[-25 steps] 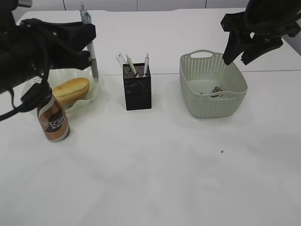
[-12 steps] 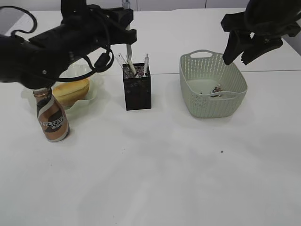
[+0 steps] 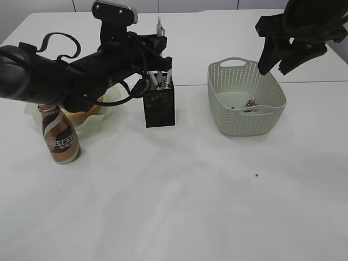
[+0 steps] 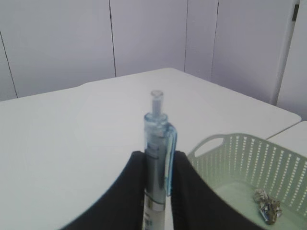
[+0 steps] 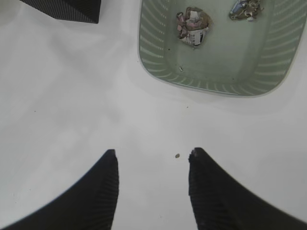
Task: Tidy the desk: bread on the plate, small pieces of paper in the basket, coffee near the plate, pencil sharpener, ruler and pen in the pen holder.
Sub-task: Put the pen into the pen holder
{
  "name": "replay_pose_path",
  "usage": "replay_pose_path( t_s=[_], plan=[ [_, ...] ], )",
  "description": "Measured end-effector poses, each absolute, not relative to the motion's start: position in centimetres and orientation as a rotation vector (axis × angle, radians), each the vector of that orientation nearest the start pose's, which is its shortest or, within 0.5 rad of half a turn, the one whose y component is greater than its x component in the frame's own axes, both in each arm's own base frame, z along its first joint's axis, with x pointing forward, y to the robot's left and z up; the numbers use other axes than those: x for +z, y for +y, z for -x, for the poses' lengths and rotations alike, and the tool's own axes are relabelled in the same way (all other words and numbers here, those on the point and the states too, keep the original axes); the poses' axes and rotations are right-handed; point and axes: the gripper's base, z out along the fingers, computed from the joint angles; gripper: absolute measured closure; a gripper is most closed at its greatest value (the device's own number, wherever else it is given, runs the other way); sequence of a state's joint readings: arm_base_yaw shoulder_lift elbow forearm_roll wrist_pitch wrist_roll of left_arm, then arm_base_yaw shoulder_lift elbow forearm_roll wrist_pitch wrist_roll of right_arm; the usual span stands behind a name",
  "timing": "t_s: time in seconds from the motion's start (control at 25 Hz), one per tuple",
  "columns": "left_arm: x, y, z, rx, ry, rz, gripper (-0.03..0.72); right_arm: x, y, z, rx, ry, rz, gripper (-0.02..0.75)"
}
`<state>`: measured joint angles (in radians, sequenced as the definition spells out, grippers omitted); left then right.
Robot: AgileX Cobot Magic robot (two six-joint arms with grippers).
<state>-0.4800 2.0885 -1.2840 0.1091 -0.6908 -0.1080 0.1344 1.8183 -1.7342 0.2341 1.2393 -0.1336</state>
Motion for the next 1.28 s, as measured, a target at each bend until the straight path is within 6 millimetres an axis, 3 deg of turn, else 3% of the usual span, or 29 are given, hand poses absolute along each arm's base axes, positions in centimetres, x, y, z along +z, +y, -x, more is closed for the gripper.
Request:
replay_pose_path(
  t_s=[1.28],
  plan=[
    [16.8, -22.6, -43.1, -0.429, 1.628, -0.416, 0.587, 32.6, 7.2, -38.1, 0.328, 2.772, 0.319, 0.385]
  ],
)
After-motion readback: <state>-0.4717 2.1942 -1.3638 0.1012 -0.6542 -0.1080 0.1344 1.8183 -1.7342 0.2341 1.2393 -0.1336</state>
